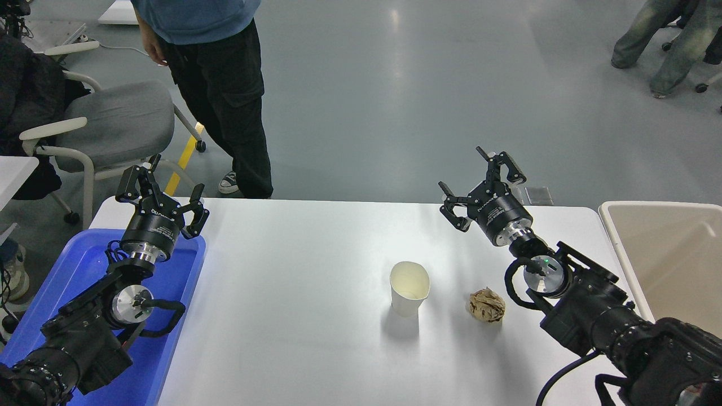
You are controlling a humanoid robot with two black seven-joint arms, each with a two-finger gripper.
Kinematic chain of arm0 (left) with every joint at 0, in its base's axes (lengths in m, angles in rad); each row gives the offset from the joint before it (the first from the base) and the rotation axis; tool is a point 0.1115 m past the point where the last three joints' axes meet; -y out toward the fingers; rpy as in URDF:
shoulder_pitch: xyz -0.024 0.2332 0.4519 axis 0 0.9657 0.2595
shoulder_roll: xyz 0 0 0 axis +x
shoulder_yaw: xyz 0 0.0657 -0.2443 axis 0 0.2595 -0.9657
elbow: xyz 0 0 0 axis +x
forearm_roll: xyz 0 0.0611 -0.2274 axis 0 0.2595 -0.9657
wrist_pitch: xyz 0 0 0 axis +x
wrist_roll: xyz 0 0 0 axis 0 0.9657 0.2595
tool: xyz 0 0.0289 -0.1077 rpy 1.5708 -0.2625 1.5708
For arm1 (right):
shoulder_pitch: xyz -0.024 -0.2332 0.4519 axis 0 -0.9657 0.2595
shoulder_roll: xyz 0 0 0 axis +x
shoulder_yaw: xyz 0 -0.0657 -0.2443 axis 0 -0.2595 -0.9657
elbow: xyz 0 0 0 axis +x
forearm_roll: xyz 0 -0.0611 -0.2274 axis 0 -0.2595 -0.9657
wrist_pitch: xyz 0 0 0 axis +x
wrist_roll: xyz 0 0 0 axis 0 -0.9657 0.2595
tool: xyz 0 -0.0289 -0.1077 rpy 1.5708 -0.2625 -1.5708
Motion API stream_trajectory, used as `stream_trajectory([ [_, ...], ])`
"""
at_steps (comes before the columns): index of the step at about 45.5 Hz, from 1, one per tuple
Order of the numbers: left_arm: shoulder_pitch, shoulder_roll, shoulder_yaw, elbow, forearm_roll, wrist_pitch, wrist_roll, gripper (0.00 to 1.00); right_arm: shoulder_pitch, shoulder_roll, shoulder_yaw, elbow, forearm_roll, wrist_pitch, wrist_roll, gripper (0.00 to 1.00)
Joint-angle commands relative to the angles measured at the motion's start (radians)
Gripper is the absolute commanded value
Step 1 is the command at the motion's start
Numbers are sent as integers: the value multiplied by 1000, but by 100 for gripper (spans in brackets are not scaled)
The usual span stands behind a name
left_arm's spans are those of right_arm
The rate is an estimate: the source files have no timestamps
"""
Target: Dispose of the paper cup in the dustbin
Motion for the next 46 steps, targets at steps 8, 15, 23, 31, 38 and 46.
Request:
stream_trajectory([
  [8, 0, 0, 3, 0, 0, 0, 0, 100, 45, -113, -111, 214, -94, 3, -1, 100],
  [15, 0, 0, 3, 0, 0, 0, 0, 100, 102, -166, -154, 265, -240, 4, -1, 100],
  [23, 0, 0, 3, 0, 0, 0, 0, 100, 156, -260, -227, 418, -404, 1, -1, 100],
  [31, 0, 0, 3, 0, 0, 0, 0, 100, 200, -289, -347, 449, -562, 3, 4, 100],
  [38, 0, 0, 3, 0, 0, 0, 0, 100, 243, -283, -416, 463, -744, -11, 2, 100],
  [46, 0, 0, 3, 0, 0, 0, 0, 100, 312, -272, -566, 458, -844, -79, 8, 100],
])
